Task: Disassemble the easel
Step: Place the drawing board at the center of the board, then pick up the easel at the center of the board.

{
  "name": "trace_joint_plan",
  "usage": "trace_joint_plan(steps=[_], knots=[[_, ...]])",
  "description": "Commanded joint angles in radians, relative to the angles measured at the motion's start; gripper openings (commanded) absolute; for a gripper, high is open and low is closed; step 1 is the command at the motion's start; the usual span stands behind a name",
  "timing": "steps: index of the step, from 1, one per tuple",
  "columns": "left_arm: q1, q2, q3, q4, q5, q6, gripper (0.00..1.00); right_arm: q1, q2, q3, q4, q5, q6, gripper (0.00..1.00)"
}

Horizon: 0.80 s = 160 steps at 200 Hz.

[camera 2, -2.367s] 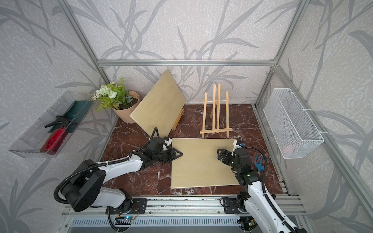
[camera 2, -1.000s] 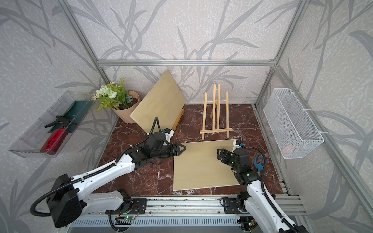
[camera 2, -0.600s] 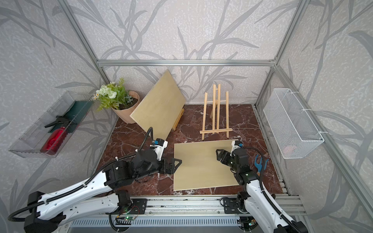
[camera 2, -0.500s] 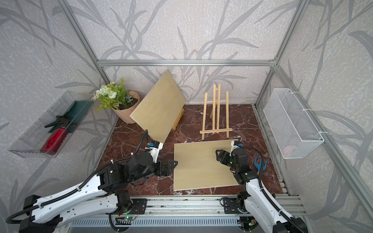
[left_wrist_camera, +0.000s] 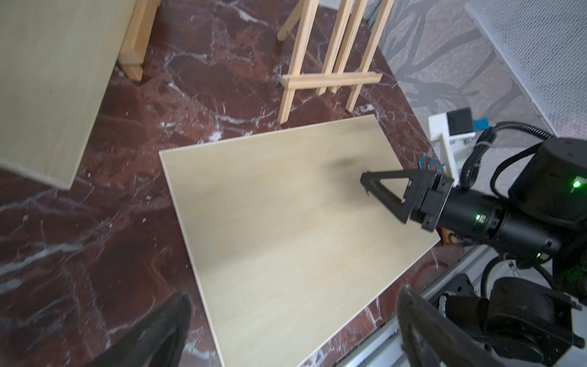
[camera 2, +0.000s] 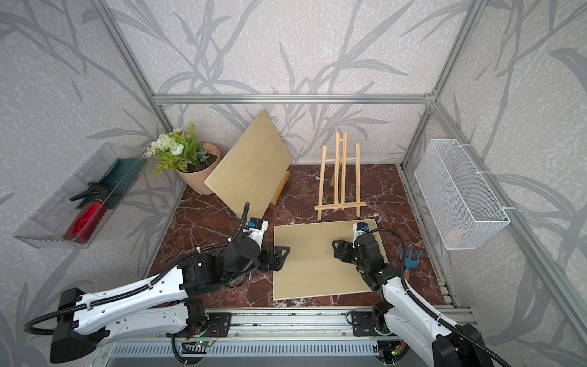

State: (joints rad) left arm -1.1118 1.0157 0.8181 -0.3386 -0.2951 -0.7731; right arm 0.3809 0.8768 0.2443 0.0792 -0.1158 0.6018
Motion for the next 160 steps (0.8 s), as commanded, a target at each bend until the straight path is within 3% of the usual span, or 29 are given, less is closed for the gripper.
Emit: trace_joint_plan(steps=[1, 33, 63, 88, 103, 127, 149, 160], knots=[[0.0, 0.046, 0.072, 0.242, -0.144, 0.121, 0.99, 0.039, 0.012, 0.018, 0.033, 0.083, -0.038, 0.76], [0.058, 0.186, 0.218, 0.423, -0.158, 0.241, 0.99, 0.074, 0.018, 0.021, 0.03, 0.132, -0.06, 0.76], [0.236, 0.343, 0.401, 0.431, 0.07, 0.176, 0.99, 0.081, -0.013, 0.02, 0.012, 0.157, -0.079, 0.77], [0.36, 0.461, 0.556, 0.391, 0.188, 0.145, 0.99, 0.081, -0.062, 0.007, -0.001, 0.203, -0.098, 0.78], [0.416, 0.528, 0.613, 0.423, 0.289, 0.116, 0.99, 0.082, -0.096, 0.006, -0.003, 0.214, -0.119, 0.78], [0.481, 0.626, 0.728, 0.368, 0.369, 0.169, 0.97, 0.082, -0.12, 0.05, -0.02, 0.249, -0.144, 0.79], [0.534, 0.635, 0.683, 0.406, 0.476, 0.203, 0.95, 0.081, -0.046, 0.207, -0.077, 0.274, -0.182, 0.79], [0.541, 0.619, 0.634, 0.441, 0.466, 0.227, 0.95, 0.081, 0.025, 0.304, -0.084, 0.292, -0.204, 0.79]])
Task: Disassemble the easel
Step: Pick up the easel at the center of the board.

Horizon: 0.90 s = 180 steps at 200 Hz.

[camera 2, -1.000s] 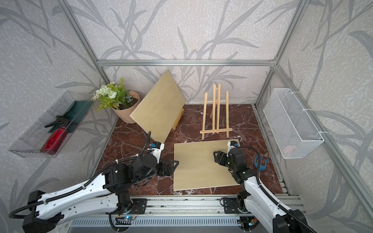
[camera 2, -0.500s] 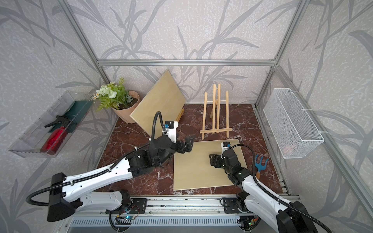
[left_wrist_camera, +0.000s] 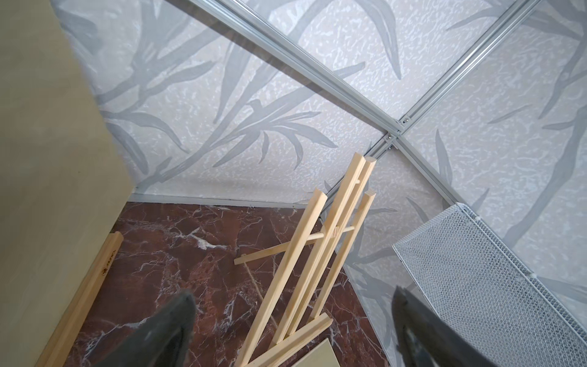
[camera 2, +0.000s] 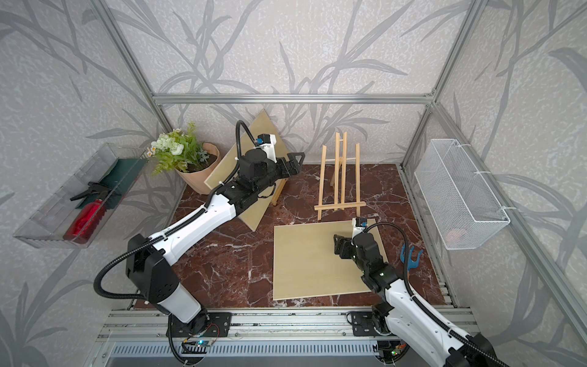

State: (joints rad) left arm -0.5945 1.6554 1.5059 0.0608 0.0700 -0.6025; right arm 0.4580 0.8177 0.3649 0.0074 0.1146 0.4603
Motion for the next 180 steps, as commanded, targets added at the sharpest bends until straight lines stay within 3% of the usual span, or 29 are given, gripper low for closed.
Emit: trace_joint_plan(steps=[1, 51, 79, 132, 180], knots=[[0.024, -0.022, -0.057, 0.045, 0.101, 0.058, 0.95, 0.004, 0.091, 0.191, -0.013, 0.064, -0.065, 0.79], [0.026, -0.01, -0.152, 0.121, 0.192, 0.132, 0.94, -0.034, 0.458, 0.612, -0.089, 0.096, -0.155, 0.8], [0.028, 0.0, -0.16, 0.129, 0.232, 0.137, 0.95, -0.07, 0.585, 0.78, -0.159, 0.124, -0.192, 0.82], [0.027, -0.025, -0.185, 0.116, 0.221, 0.156, 0.95, -0.15, 0.719, 0.895, -0.151, 0.035, -0.242, 0.84], [0.027, -0.026, -0.19, 0.131, 0.232, 0.144, 0.97, -0.156, 0.766, 0.862, -0.039, -0.031, -0.297, 0.81]])
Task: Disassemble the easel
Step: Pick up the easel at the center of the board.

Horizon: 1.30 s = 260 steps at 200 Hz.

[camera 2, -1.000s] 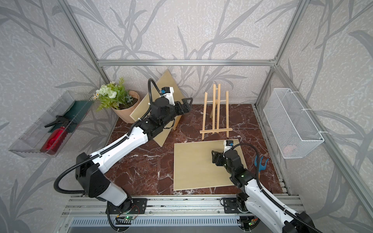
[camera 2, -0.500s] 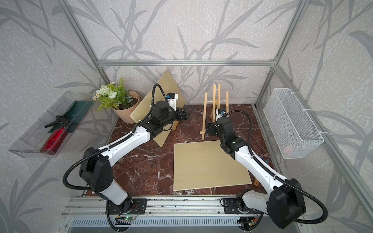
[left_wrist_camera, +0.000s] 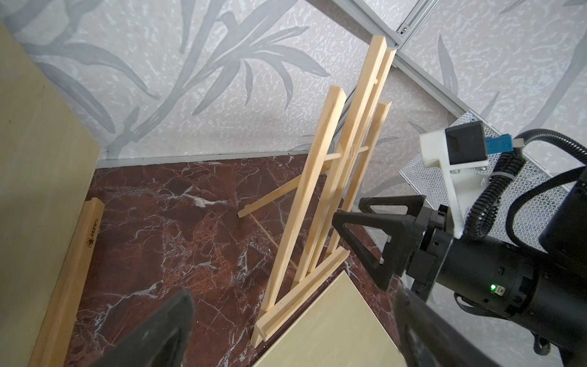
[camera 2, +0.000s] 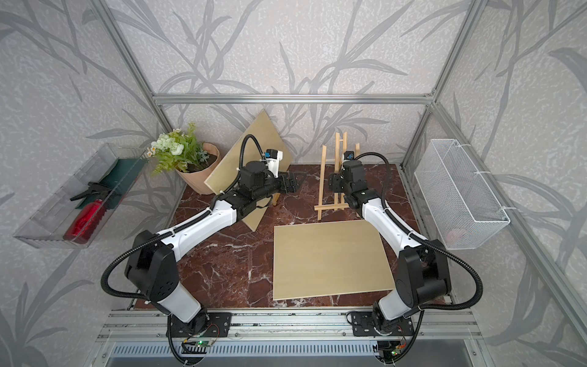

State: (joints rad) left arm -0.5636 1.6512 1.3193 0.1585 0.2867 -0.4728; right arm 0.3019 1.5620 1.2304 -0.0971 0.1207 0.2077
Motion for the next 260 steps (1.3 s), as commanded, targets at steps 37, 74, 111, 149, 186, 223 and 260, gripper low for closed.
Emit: trace_joint_plan(steps=[37, 74, 111, 149, 186, 223, 260], knots=[[-0.003, -0.039, -0.025, 0.046, 0.012, 0.021, 0.97, -0.011, 0.082, 0.007, 0.108, -0.032, -0.052, 0.8], [-0.002, -0.044, -0.036, 0.06, 0.013, 0.024, 0.98, -0.024, 0.118, -0.005, 0.178, -0.06, -0.038, 0.73], [-0.002, -0.028, -0.029, 0.064, 0.021, 0.013, 0.98, -0.026, 0.134, -0.03, 0.246, -0.044, -0.057, 0.7], [-0.003, -0.027, -0.029, 0.064, 0.022, 0.014, 0.98, -0.058, 0.102, -0.079, 0.285, -0.049, -0.044, 0.73], [-0.003, -0.027, -0.031, 0.065, 0.022, 0.014, 0.98, -0.063, 0.096, -0.072, 0.26, -0.043, -0.049, 0.78], [-0.003, -0.025, -0.031, 0.065, 0.025, 0.013, 0.99, -0.07, 0.132, -0.051, 0.275, -0.11, -0.031, 0.77], [-0.003, -0.021, -0.03, 0.069, 0.031, 0.014, 0.99, -0.093, 0.17, -0.052, 0.327, -0.161, 0.028, 0.75]])
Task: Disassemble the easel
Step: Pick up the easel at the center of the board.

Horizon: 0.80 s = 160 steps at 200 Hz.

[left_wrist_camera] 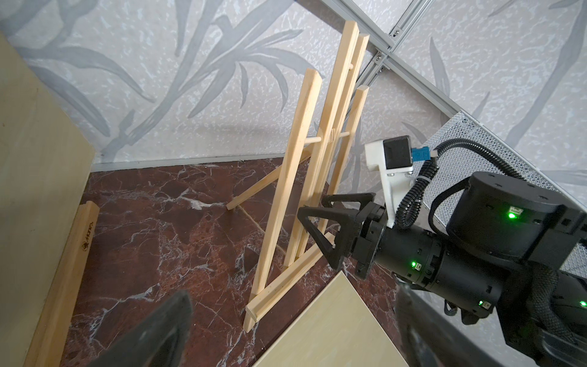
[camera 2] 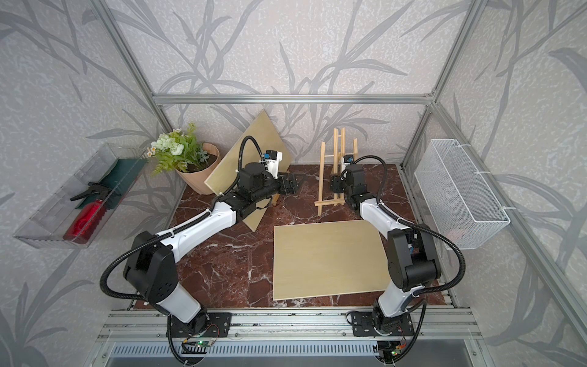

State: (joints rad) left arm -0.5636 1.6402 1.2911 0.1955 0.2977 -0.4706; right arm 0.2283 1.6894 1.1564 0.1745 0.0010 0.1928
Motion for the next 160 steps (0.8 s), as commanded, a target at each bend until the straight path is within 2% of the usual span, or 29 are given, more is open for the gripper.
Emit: trace_joint_plan(steps=[1, 47, 71, 122, 160], knots=[[-0.003, -0.01, -0.002, 0.033, 0.02, 0.011, 0.99, -0.02, 0.043, 0.022, 0.056, -0.042, 0.043, 0.75], [-0.002, -0.002, 0.004, 0.029, 0.023, 0.011, 0.99, -0.032, 0.085, 0.041, 0.08, -0.098, 0.055, 0.76], [-0.002, 0.004, 0.008, 0.028, 0.027, 0.009, 0.99, -0.032, 0.099, 0.033, 0.105, -0.092, 0.055, 0.73], [-0.002, 0.013, 0.014, 0.025, 0.031, 0.011, 0.99, -0.033, 0.122, 0.024, 0.142, -0.079, 0.044, 0.55], [-0.002, 0.013, 0.012, 0.024, 0.027, 0.015, 0.99, -0.032, 0.113, 0.022, 0.161, -0.085, 0.024, 0.48]])
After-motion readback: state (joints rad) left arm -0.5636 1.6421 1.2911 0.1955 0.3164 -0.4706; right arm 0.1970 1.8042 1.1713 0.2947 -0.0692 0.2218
